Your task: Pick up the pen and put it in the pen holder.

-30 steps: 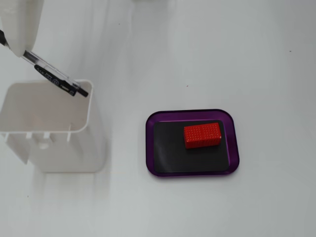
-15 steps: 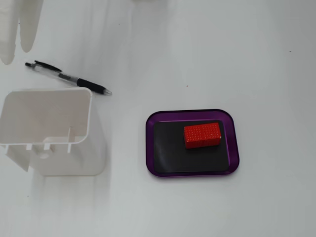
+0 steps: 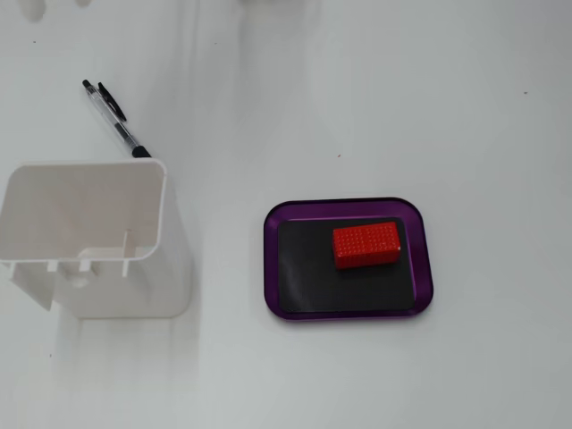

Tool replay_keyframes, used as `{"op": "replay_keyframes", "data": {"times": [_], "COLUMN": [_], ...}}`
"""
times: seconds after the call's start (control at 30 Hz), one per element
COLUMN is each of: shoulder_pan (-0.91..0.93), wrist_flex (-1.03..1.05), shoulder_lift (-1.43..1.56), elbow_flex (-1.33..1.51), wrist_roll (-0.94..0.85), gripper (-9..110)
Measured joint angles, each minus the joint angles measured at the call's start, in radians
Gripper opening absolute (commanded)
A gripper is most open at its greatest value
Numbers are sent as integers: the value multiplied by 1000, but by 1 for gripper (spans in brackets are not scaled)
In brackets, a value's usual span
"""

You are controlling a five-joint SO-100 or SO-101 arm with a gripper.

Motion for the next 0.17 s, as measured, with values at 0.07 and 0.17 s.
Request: {"op": "replay_keyframes", "data": {"times": [0.07,0.17], "shoulder_pan": [-38,-126], "wrist_flex": [61,107], "shoulder_lift": [110,311], "elbow_flex": [3,81], "wrist_roll": [31,66], "gripper": [17,17]}}
